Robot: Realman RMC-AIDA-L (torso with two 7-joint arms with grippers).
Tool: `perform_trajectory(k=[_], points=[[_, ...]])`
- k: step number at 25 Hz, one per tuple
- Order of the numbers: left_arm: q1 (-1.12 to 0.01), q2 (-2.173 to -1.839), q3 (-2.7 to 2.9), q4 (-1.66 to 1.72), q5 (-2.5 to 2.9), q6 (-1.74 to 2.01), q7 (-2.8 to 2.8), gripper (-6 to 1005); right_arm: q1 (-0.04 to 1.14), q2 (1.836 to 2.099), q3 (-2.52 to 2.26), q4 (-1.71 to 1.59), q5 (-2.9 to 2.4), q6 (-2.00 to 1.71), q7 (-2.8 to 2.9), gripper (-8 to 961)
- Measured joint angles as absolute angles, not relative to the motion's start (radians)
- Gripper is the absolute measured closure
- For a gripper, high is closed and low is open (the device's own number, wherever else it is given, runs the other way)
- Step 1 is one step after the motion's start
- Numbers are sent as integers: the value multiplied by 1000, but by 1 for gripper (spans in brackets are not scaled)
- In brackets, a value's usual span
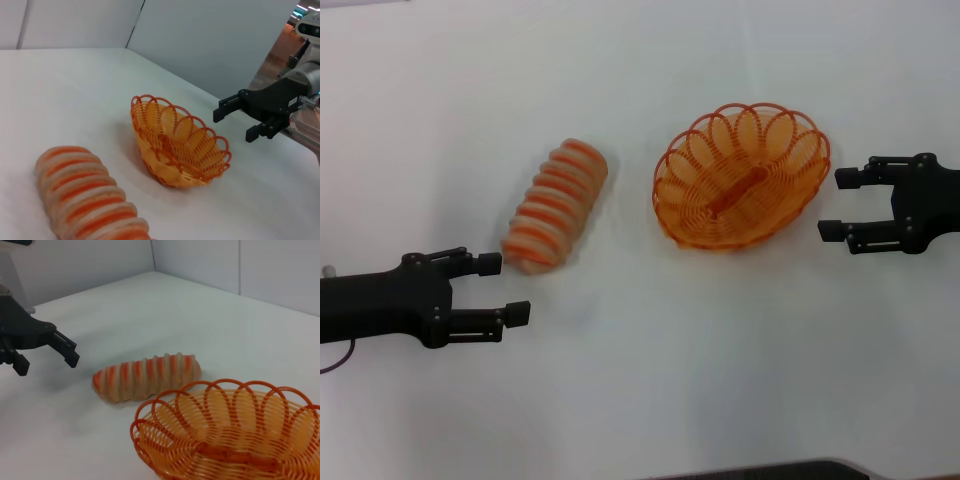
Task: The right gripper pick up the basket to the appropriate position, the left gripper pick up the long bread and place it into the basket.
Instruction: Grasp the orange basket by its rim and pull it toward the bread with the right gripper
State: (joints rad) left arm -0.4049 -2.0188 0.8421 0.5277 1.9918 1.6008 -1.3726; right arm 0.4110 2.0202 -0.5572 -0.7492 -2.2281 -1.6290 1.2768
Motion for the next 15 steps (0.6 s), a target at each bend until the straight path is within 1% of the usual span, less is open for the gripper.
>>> perform_trajectory(k=[3,10,15], points=[[-405,-2019,836,528,1986,1594,-1369,100,412,2020,-540,-750,-2223,-1633,1279,142],[-408,-2038,762,532,1983,1593,-1330,99,417,2019,-437,-746,-2096,-1664,1306,144],[-416,-2055,710,533,1983,1597,-1323,99,431,2014,-390,-750,-1991,-1599,1473,145]])
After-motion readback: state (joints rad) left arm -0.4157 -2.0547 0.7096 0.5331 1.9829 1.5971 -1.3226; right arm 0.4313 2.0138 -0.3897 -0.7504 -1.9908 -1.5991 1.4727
